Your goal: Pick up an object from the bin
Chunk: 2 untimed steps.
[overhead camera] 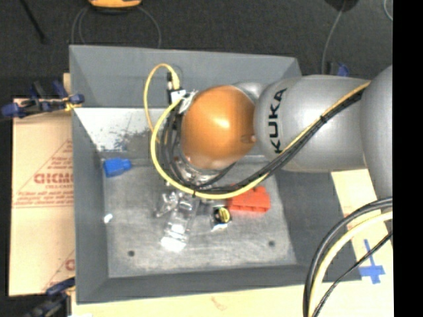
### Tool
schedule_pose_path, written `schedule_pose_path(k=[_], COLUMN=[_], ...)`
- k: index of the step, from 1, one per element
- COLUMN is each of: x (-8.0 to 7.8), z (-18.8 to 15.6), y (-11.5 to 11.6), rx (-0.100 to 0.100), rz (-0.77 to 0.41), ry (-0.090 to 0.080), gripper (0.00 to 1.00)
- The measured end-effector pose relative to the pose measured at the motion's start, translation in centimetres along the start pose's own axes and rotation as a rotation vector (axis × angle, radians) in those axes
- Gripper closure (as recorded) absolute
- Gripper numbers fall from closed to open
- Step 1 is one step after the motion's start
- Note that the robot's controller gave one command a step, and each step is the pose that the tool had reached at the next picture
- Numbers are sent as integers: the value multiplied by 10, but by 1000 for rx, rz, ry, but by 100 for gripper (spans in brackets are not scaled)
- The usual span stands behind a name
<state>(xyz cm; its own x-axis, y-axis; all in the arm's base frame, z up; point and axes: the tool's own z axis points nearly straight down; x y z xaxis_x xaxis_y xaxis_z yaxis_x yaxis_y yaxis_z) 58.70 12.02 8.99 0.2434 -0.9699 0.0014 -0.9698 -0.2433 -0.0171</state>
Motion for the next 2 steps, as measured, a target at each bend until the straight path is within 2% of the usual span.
schedule_pose_path(k=[1, 2], x=[12, 13], z=[8, 6], y=[-1, -3], rx=[1, 4], rz=[-65, -62], ry=[-4, -2], gripper=[0, 100])
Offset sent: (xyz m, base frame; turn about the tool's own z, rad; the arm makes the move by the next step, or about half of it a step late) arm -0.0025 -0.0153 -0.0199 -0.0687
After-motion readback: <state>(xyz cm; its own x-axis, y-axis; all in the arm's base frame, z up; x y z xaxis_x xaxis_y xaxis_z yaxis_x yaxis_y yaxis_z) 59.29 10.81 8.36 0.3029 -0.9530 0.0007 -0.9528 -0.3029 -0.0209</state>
